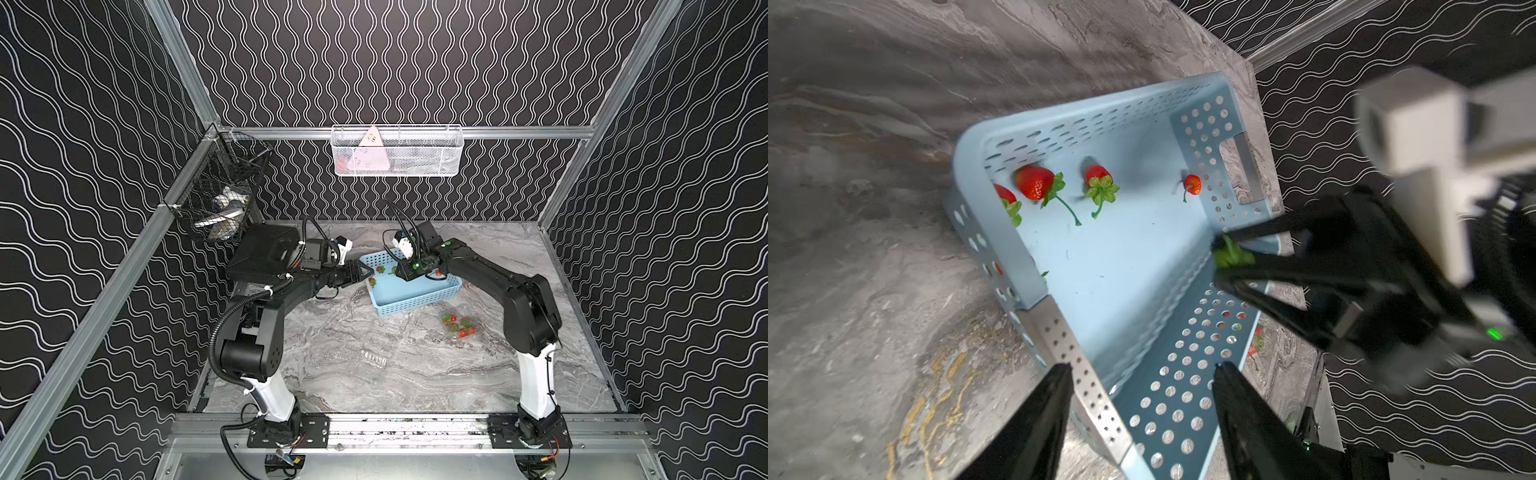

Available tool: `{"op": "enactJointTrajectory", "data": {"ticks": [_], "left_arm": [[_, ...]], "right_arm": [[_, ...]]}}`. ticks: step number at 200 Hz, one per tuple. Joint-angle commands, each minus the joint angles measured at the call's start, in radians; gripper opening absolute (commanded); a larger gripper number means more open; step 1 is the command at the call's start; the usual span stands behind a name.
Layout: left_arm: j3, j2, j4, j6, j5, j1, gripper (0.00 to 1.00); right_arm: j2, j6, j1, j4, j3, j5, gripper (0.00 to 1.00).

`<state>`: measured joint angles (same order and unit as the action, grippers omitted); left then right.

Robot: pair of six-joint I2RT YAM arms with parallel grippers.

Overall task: Pack strawberries into containers
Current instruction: Pick up the strawberry from the basket, then place the strawberry in the packing box.

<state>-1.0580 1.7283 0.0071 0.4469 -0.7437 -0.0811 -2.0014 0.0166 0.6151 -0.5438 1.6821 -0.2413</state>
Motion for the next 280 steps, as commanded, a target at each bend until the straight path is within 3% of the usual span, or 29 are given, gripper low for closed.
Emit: {"op": "enactJointTrajectory", "data": {"ticks": [1, 31, 71, 152, 186, 219, 251, 280], "left_arm": [[-0.002, -0.009, 0.018, -0.002, -0.014, 0.007, 0.6], [-0.003, -0.019, 0.016, -0.001, -0.014, 0.019, 0.6], [0.01, -0.029, 0.027, 0.009, -0.011, 0.04, 0.6], [0.022, -0.027, 0.033, 0.02, -0.008, 0.059, 0.6], [0.033, -0.026, 0.049, 0.031, -0.017, 0.061, 0.6], [0.032, -0.03, 0.042, 0.025, -0.017, 0.061, 0.6], [0.036, -0.032, 0.054, 0.033, -0.024, 0.061, 0.6], [0.036, -0.035, 0.053, 0.031, -0.026, 0.059, 0.6]], "right_arm": [[0.123, 0.057, 0.043, 0.006, -0.084, -0.116, 0.29], [0.252, 0.136, 0.17, 0.019, -0.257, -0.184, 0.3], [0.263, 0.269, 0.301, 0.112, -0.446, -0.247, 0.3], [0.18, 0.322, 0.437, 0.14, -0.491, -0.244, 0.36], [0.172, 0.324, 0.439, 0.127, -0.484, -0.209, 0.51], [0.206, 0.308, 0.411, 0.075, -0.424, -0.157, 0.53], [0.245, 0.256, 0.293, 0.049, -0.328, -0.139, 0.54], [0.172, 0.205, 0.139, 0.058, -0.228, -0.088, 0.53]]}}
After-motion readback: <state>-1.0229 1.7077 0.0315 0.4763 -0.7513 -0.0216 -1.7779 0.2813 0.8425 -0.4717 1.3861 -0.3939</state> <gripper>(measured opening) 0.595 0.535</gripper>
